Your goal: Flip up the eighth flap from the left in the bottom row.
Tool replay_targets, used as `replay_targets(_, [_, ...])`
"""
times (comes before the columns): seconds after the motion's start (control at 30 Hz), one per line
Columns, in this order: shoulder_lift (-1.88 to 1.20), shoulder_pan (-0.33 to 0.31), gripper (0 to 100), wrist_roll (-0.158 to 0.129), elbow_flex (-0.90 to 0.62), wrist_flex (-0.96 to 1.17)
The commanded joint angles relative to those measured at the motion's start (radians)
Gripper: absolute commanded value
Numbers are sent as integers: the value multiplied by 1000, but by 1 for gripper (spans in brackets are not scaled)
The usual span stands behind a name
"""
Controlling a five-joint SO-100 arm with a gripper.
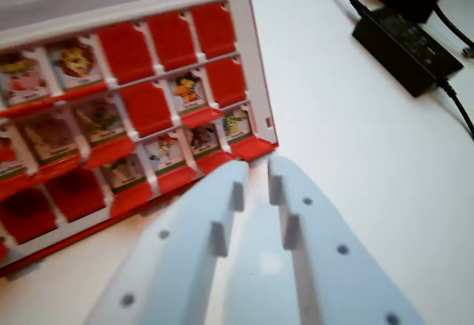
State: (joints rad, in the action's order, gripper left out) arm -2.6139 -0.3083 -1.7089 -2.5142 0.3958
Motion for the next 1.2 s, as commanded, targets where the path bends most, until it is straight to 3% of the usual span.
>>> replay_targets(0.0, [46,-83,3,-32,-18,-121])
replay_targets(0.17, [221,-169,3,-71,-66,-314])
replay_targets(0.33, [433,-212,3,-94,-34,-479])
replay_targets(0.73, [759,-192,3,-158,77,-666])
replay_targets(1.17, [994,-183,3,-175,178,-770])
